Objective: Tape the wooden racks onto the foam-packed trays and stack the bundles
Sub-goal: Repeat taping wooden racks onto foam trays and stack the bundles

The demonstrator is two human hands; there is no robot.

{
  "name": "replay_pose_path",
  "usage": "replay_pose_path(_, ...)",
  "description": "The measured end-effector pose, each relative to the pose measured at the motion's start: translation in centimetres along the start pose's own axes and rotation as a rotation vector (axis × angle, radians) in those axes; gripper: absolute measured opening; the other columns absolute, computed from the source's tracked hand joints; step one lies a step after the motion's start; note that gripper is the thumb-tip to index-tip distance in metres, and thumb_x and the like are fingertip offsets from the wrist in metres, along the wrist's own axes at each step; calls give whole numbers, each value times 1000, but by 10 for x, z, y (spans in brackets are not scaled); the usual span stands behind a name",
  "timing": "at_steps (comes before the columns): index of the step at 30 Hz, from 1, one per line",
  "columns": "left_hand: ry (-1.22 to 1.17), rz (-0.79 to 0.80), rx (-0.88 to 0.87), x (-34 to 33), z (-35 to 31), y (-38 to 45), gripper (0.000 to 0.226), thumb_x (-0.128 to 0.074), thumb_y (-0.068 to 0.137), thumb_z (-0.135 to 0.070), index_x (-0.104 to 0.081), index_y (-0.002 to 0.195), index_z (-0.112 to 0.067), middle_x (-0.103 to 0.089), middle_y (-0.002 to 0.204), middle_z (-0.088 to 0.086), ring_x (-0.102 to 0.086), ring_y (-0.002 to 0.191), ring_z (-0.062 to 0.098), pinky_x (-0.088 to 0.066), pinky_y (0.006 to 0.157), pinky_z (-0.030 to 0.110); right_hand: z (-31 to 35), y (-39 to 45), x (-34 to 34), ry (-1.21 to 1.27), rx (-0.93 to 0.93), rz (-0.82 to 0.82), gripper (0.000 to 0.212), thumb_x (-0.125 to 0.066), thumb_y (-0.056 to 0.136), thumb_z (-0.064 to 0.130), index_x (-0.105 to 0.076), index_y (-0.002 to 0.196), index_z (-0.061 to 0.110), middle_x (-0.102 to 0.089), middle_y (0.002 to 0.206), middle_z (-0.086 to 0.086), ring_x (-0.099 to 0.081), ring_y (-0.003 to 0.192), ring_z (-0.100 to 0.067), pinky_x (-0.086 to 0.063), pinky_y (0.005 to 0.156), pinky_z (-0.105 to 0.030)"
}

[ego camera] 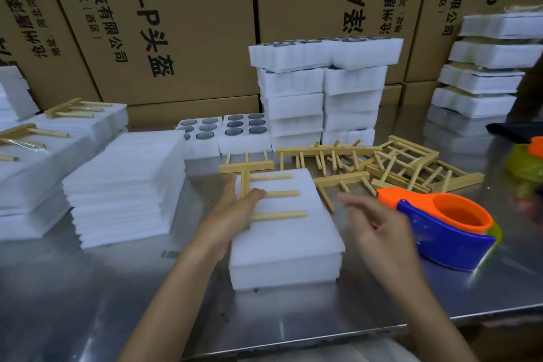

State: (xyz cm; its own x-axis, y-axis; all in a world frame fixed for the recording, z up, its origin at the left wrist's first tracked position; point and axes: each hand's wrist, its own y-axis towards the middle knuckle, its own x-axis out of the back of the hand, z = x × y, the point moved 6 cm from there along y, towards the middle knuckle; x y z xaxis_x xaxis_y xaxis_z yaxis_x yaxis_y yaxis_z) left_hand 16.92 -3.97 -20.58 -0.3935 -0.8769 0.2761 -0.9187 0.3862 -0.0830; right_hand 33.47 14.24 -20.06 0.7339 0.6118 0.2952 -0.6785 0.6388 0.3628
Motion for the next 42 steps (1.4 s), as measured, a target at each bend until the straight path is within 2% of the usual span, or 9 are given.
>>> replay_pose_path(3, 79, -87, -64, 10, -9, -2, 40, -54, 99, -36, -36, 134, -42, -38, 148, -8, -45, 117, 10, -37, 92, 27, -5, 5, 58, -541, 82, -468, 27, -45, 87, 27, -71, 91, 22, -70, 89, -2, -59, 90, -29, -40, 86, -40)
replay_pose_path(6, 100, -179, -157, 17, -23, -7, 45, -54, 99, -27, -38, 141, -30, -48, 139, -2, -50, 120, 17, -39, 95, 29, -28, 18, 81, -900, -70, -546, 45, -38, 88, 33, -67, 85, -2, -65, 74, -28, -60, 78, -40, -35, 98, -46)
replay_pose_path(10, 185, -228, -347, 6, -46, -26, 46, -51, 97, -22, -42, 141, -32, -57, 134, 6, -55, 119, 30, -48, 99, 43, -29, 32, 96, -900, -125, -547, 49, -37, 89, 30, -72, 79, -3, -61, 61, -30, -59, 60, -38, -40, 83, -41)
replay_pose_path(14, 203, 25, -509, -47, -64, -48, 51, -44, 97, -15, -41, 142, -38, -44, 142, -18, -42, 130, 6, -33, 92, 6, 9, 26, 101, -677, 146, -722, 40, -44, 85, 20, -67, 62, -2, -57, 53, -26, -44, 49, -31, -31, 58, -34)
replay_pose_path(17, 110, 450, -355, -90, -70, -58, 58, -44, 94, -13, -37, 148, -33, -46, 150, -12, -42, 138, 8, -36, 109, 26, 48, 26, 90, -551, 339, -678, 38, -45, 85, 14, -55, 50, 3, -49, 45, -14, -43, 46, -29, -30, 56, -33)
replay_pose_path(19, 33, 547, -357, -92, -79, -65, 51, -44, 95, -2, -52, 141, -22, -63, 134, -3, -57, 125, 11, -43, 110, 35, 68, 26, 87, -508, 408, -667, 40, -45, 86, 13, -50, 47, 3, -42, 43, -7, -41, 44, -28, -29, 59, -33)
replay_pose_path(30, -201, 374, -320, -52, -80, -67, 27, -50, 102, -17, -76, 109, -14, -76, 105, 3, -71, 99, 16, -57, 92, 31, 95, 31, 71, -492, 473, -570, 44, -40, 90, 23, -50, 49, 10, -45, 44, -2, -44, 52, -27, -34, 66, -35)
replay_pose_path(35, -331, 272, -273, -43, -70, -60, 21, -57, 98, -10, -79, 97, -11, -77, 96, 10, -71, 84, 18, -59, 83, 28, 89, 39, 64, -360, 452, -401, 44, -39, 89, 28, -41, 47, 15, -41, 40, 8, -42, 41, -10, -25, 50, -23)
replay_pose_path(42, -403, 139, -259, -29, -67, -53, 27, -58, 97, -6, -77, 79, -10, -74, 85, 15, -71, 76, 22, -61, 79, 32, 96, 77, 35, -530, 303, -107, 58, -42, 92, 42, -37, 43, 11, -41, 38, -2, -45, 44, -18, -23, 47, -28)
